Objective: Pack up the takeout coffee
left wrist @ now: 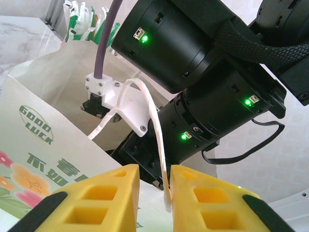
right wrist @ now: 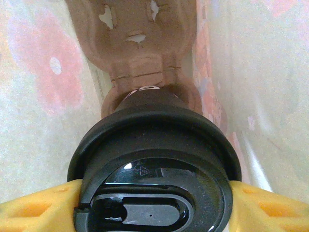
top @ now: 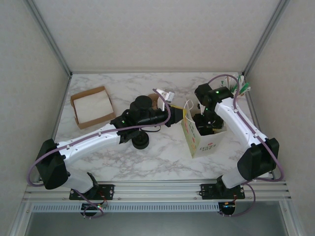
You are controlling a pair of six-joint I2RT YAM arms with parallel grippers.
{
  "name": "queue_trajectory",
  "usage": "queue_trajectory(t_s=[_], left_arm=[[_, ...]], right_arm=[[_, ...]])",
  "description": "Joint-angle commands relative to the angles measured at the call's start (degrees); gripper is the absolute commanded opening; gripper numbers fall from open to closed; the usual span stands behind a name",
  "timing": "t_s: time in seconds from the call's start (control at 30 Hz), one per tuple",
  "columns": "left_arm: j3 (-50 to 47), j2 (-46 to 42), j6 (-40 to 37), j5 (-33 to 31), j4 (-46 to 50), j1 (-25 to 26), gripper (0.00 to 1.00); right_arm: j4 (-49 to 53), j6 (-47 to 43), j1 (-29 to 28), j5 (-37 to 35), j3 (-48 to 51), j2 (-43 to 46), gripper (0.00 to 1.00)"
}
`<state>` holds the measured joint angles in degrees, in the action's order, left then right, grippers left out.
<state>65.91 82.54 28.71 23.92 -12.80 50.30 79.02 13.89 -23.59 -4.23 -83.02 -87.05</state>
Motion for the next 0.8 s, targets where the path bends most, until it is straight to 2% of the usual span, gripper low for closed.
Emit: queue_trajectory(t_s=[0.0, 0.77], left_arm=[[0.45, -1.69, -0.32, -1.06, -0.91, 0.50, 0.23], [0.89, -1.29, -0.58, -1.16, -0.56, 0.49, 0.23]], right_arm=[[-0.04, -0.95, 0.54, 0.67, 0.84, -0.72, 0.68], [0.07, -1.23, 0.57, 0.87, 0.25, -0.80, 0.68]])
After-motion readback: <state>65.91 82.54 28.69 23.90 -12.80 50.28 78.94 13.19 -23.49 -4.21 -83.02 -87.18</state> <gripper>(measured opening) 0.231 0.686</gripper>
